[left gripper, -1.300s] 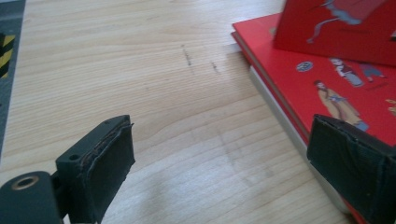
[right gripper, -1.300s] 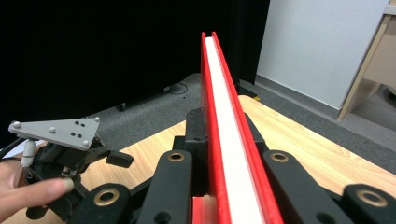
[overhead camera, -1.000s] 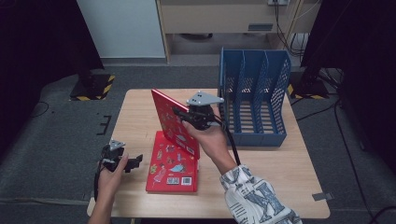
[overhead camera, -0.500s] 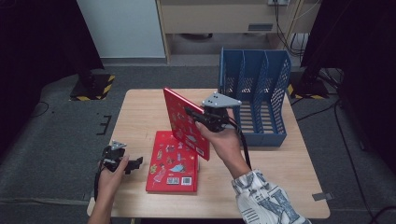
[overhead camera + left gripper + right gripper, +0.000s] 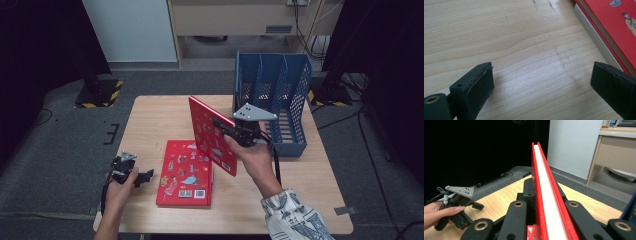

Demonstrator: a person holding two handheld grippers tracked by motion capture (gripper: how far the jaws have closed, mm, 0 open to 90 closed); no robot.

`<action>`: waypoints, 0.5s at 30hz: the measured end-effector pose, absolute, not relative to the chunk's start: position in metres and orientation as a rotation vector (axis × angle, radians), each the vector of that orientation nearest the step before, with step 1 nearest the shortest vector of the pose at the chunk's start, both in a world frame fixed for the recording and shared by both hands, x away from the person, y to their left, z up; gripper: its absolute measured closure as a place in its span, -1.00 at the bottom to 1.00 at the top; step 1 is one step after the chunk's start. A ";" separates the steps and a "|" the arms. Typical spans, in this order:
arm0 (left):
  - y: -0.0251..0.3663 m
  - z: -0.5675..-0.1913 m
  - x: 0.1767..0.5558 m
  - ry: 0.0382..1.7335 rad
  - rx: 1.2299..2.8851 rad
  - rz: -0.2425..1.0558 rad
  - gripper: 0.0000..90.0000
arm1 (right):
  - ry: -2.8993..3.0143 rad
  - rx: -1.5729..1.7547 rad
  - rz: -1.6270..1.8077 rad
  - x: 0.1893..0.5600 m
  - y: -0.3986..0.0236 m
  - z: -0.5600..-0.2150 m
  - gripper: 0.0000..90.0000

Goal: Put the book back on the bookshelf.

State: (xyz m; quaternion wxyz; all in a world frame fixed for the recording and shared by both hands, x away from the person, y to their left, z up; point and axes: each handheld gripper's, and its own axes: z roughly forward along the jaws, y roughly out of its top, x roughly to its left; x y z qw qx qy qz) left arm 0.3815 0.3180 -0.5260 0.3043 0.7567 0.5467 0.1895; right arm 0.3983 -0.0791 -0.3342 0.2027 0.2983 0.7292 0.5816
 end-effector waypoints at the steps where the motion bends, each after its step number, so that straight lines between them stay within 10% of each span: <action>1: 0.319 -0.526 0.382 1.447 2.015 0.502 -0.91 | 2.035 0.838 1.625 0.398 -0.081 -0.334 0.76; 15: 0.317 -0.529 0.382 1.446 2.040 0.512 -0.92 | 2.058 0.826 1.604 0.384 -0.109 -0.329 0.76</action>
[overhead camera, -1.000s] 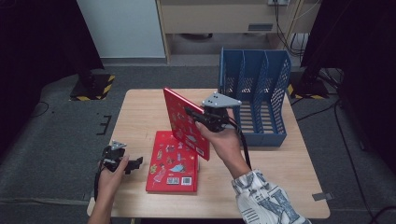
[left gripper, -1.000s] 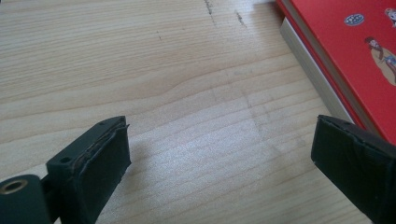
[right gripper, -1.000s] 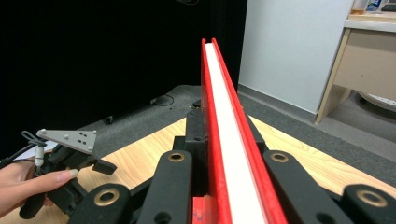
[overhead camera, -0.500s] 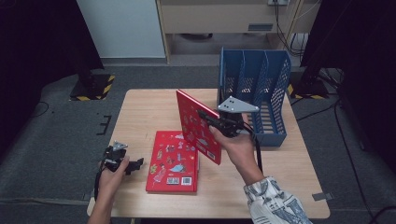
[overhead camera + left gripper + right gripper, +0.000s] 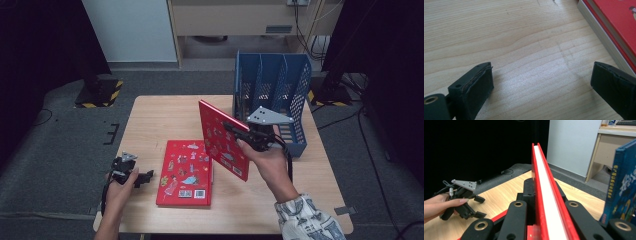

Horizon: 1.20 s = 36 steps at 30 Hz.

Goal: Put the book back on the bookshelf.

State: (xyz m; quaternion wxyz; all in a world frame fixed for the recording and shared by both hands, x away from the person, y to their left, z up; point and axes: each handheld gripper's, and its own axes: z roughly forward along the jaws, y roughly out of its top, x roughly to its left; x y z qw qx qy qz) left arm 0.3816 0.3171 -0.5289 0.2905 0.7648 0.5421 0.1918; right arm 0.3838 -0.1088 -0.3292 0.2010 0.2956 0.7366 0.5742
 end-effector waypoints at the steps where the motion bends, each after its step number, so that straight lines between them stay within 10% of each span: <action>1: 0.317 -0.529 0.381 1.446 2.042 0.513 -0.93 | 2.060 0.824 1.601 0.382 -0.111 -0.329 0.76; 36: 0.315 -0.536 0.379 1.410 2.010 0.577 -1.00 | 1.960 0.910 1.622 0.364 -0.168 -0.273 0.76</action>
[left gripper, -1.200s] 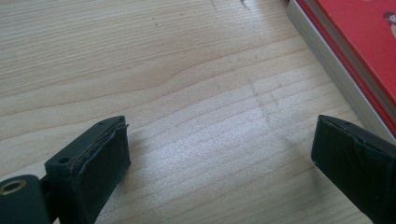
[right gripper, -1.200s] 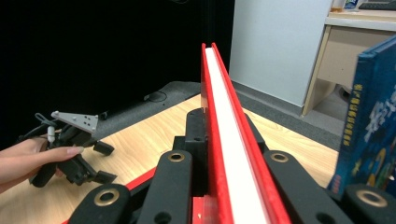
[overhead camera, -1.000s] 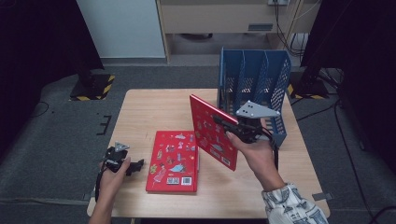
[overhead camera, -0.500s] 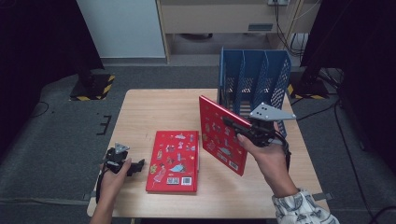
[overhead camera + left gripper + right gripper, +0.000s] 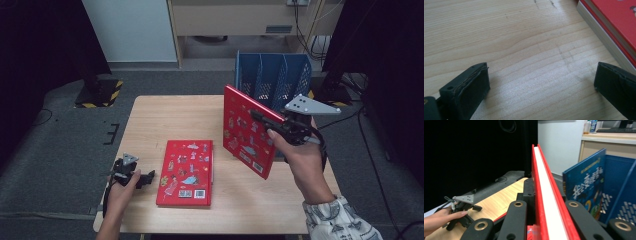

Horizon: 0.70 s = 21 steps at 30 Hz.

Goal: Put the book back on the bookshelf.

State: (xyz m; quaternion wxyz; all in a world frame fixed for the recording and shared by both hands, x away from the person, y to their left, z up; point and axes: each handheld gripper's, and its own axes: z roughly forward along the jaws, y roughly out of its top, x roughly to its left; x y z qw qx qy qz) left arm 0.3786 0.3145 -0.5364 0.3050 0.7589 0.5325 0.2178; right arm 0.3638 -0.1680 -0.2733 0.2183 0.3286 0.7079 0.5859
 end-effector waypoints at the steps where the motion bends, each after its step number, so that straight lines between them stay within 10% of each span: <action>1: 0.314 -0.536 0.379 1.408 2.011 0.576 -1.00 | 1.957 0.913 1.616 0.363 -0.170 -0.272 0.76; 21: 0.314 -0.536 0.379 1.402 2.015 0.573 -1.00 | 1.866 1.010 1.532 0.366 -0.210 -0.261 0.76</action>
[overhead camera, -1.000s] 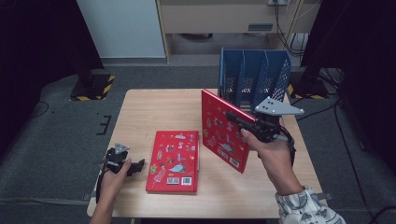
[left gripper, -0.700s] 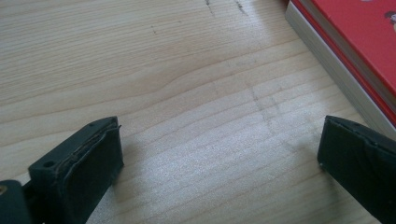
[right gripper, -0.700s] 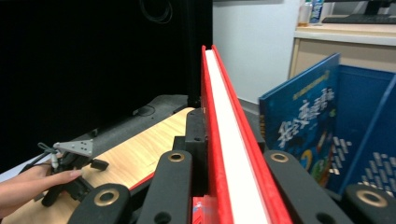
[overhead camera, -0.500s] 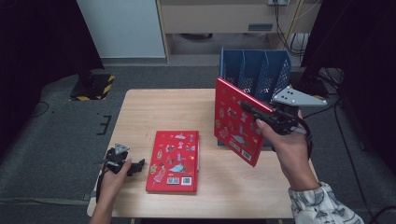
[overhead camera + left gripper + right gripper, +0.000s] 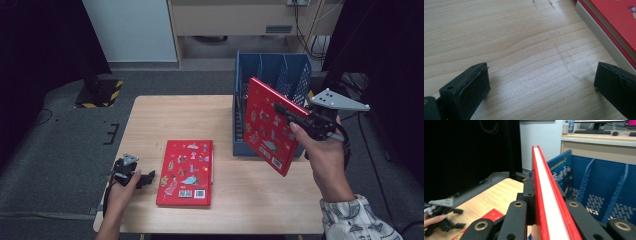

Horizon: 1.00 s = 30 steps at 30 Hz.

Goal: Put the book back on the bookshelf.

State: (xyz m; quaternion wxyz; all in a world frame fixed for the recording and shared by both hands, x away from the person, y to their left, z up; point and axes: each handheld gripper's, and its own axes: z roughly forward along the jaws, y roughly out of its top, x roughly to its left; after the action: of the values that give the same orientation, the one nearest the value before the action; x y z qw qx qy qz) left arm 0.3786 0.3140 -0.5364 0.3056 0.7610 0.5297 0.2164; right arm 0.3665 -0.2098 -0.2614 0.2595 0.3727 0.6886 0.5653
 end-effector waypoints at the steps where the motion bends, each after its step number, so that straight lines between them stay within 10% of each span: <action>1: 0.314 -0.536 0.379 1.402 2.015 0.573 -1.00 | 1.855 1.015 1.521 0.368 -0.211 -0.261 0.76; 30: 0.312 -0.536 0.379 1.389 2.021 0.568 -1.00 | 1.715 1.222 1.299 0.453 -0.214 -0.272 0.76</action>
State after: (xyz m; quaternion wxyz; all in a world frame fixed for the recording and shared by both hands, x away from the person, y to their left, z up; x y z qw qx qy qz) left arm 0.3795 0.3122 -0.5365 0.3072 0.7640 0.5251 0.2148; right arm 0.4530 -0.2145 -0.2720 0.3273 0.4668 0.6549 0.4960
